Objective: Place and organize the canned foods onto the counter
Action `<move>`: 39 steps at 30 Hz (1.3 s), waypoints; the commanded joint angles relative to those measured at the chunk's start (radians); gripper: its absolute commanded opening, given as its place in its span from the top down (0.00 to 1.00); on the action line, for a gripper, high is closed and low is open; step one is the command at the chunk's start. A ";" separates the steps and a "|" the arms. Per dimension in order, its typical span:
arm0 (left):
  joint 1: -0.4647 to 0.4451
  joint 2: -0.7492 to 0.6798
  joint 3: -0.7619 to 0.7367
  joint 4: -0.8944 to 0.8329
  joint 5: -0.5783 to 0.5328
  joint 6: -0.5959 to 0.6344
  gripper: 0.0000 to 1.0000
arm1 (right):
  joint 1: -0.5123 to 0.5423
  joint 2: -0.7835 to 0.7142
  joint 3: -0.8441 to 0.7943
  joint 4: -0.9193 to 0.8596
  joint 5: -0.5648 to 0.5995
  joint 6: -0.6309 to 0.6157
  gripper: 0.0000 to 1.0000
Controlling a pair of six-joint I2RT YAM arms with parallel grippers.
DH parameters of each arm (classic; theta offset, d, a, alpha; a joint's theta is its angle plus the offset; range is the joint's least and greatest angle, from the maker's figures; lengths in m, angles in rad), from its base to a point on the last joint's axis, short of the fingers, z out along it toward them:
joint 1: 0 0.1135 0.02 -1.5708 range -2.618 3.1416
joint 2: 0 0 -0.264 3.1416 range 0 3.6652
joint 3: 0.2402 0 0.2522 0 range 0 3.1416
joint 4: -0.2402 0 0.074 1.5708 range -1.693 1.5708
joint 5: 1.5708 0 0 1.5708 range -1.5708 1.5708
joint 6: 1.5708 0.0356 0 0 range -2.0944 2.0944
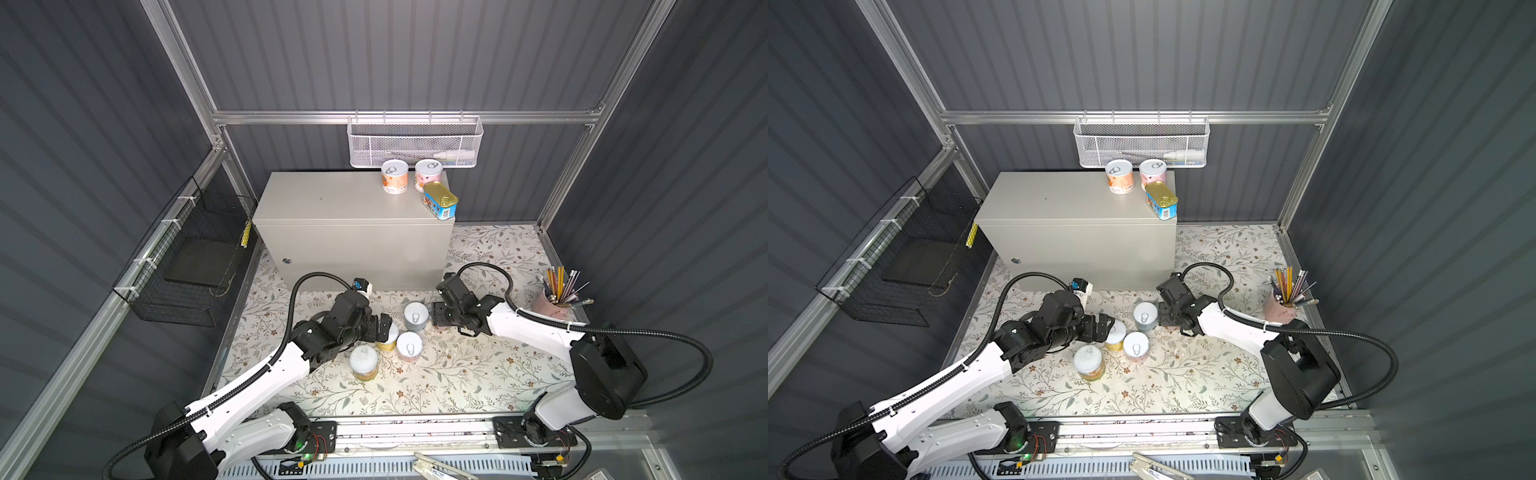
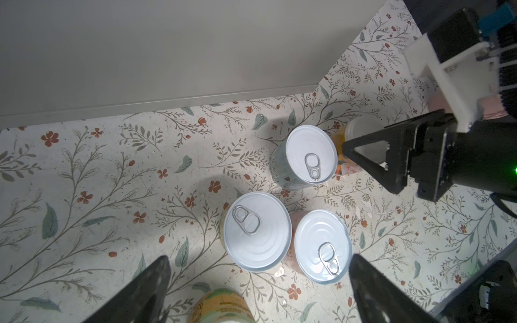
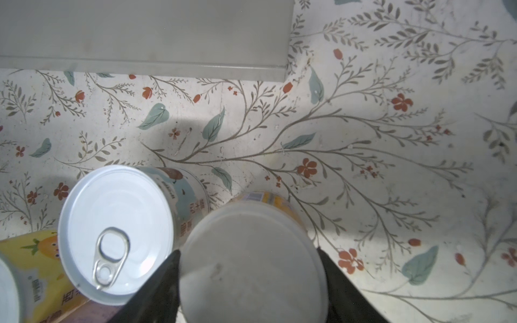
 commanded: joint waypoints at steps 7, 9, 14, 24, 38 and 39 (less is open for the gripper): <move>-0.006 -0.004 -0.022 0.044 0.036 0.013 0.00 | -0.003 -0.114 -0.029 -0.028 0.023 0.014 0.39; -0.007 -0.001 -0.030 0.061 0.049 0.026 0.00 | -0.004 -0.135 -0.028 -0.037 -0.004 0.009 0.39; -0.008 0.019 -0.044 0.121 0.139 0.080 0.00 | -0.006 -0.186 -0.020 -0.068 -0.098 0.010 0.43; -0.203 0.124 -0.014 0.291 0.244 0.266 0.00 | -0.013 -0.242 0.053 -0.192 -0.266 -0.010 0.45; -0.226 0.267 -0.001 0.544 0.327 0.335 0.00 | -0.090 -0.363 0.053 -0.220 -0.521 0.044 0.46; -0.227 0.275 -0.001 0.563 0.337 0.335 0.00 | -0.090 -0.365 0.052 -0.218 -0.525 0.046 0.46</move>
